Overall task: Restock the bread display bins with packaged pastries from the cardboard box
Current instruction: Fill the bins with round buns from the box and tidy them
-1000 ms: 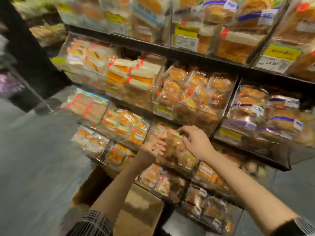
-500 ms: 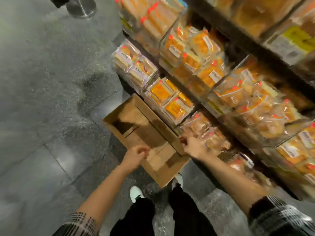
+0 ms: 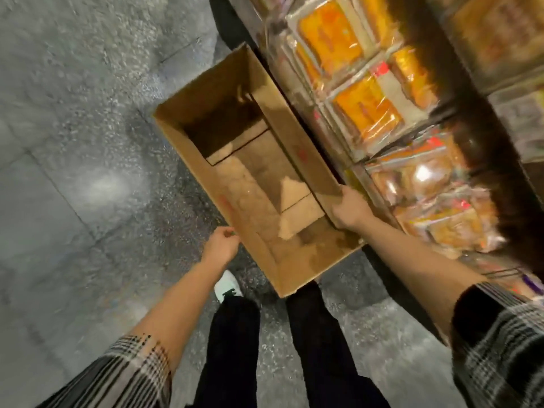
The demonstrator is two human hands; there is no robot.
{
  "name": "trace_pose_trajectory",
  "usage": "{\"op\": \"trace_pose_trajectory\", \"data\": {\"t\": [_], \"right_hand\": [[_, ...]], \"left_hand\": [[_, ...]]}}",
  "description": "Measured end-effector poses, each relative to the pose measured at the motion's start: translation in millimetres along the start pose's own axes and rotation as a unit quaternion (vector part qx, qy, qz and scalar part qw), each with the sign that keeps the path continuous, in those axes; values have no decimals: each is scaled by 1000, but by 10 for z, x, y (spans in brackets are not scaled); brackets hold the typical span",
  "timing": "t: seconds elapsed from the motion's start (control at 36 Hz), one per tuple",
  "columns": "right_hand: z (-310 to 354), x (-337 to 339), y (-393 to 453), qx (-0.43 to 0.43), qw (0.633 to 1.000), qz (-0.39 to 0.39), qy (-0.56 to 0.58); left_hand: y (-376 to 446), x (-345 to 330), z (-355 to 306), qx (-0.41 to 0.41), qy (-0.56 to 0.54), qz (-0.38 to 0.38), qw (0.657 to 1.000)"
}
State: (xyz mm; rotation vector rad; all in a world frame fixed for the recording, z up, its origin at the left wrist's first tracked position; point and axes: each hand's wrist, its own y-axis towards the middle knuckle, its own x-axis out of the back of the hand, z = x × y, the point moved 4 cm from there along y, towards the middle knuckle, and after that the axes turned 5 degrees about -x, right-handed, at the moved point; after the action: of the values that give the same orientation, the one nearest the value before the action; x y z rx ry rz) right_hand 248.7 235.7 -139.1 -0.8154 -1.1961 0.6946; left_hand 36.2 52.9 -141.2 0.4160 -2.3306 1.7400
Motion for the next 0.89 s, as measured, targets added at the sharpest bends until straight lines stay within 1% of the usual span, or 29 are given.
{"op": "trace_pose_trajectory", "data": {"t": [0.17, 0.25, 0.28, 0.36, 0.44, 0.5, 0.58, 0.64, 0.72, 0.78, 0.89], "right_hand": [[-151, -193, 457, -27, 997, -16, -71], [-171, -256, 579, -6, 988, -79, -131], [-168, -290, 603, 3, 983, -94, -160], [-172, -410, 647, 21, 968, -105, -227], [-197, -496, 717, 36, 945, -136, -295], [-176, -524, 770, 33, 946, -155, -284], [-116, -518, 828, 17, 959, -178, -219], [-95, -519, 854, 21, 962, -182, -201], [-133, -494, 888, 17, 967, -183, -176], [-193, -508, 931, 1, 974, -160, -158], [-181, -671, 923, 19, 979, -100, -179]], "left_hand": [[458, -347, 277, 91, -55, -22, 994], [645, -479, 373, 126, -80, -28, 988], [702, -514, 411, 133, -89, -30, 987], [926, -632, 567, 134, -103, -33, 985], [1083, -734, 673, 124, -79, -29, 989], [1161, -790, 728, 124, -76, -30, 989], [1248, -855, 788, 129, -62, -24, 989], [1283, -851, 811, 135, -59, -30, 989], [1356, -733, 926, 129, 35, -58, 989], [1411, -643, 1036, 122, 66, -69, 988], [1401, -366, 1174, 103, 111, -74, 986]]}}
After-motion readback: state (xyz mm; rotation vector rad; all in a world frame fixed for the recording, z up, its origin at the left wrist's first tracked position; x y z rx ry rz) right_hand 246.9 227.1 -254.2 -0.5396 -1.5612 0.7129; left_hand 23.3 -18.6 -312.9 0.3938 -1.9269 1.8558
